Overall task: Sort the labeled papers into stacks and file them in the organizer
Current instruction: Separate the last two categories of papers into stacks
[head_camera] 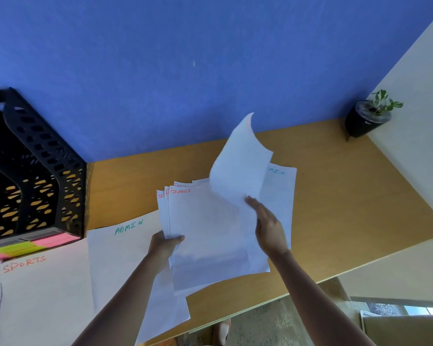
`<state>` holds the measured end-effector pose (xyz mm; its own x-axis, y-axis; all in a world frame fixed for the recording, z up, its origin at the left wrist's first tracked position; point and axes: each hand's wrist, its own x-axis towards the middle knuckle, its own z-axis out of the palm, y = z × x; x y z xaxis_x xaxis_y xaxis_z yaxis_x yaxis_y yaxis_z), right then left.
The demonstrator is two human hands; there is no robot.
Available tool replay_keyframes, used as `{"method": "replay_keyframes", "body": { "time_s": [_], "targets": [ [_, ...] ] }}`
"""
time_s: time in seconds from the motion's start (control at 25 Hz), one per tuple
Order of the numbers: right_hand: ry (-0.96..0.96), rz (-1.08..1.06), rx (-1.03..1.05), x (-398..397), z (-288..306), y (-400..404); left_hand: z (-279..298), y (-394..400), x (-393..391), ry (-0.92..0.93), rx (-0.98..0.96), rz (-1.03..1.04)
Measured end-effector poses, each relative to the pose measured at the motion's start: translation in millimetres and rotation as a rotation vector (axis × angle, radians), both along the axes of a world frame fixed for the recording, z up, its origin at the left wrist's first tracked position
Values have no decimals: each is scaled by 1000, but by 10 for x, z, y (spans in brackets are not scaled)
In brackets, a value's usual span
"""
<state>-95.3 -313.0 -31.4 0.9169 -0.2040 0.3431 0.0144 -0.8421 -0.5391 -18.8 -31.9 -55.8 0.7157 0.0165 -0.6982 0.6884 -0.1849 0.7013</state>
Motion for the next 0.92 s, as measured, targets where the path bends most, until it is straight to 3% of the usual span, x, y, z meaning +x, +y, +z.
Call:
{"method": "replay_keyframes", "body": {
  "time_s": [0.16,0.24,0.36,0.48,0.52,0.6,0.68,0.8,0.92],
  "targets": [
    [4,397,-196,-193,-205,302,63,13,-1,20,5,-25],
    [32,534,-214,-291,-318,361,105,26,16,102,-116,41],
    [86,608,-241,-395,-389,385,126,-3,15,115,-232,134],
    [121,609,-279,-439,-392,332,95,-25,29,34,-241,305],
    [138,604,-261,-456,-383,309,94,-32,34,69,-228,279],
    [199,554,-167,-484,-346,275,79,-46,26,80,-98,115],
    [257,421,-16,-457,-304,258,74,-81,-3,-22,23,70],
    [236,34,219,-255,-232,262,159,-113,5,-79,-70,116],
    [433,-216,334,11,-170,294,231,-108,80,-55,-190,36]
  ]
}}
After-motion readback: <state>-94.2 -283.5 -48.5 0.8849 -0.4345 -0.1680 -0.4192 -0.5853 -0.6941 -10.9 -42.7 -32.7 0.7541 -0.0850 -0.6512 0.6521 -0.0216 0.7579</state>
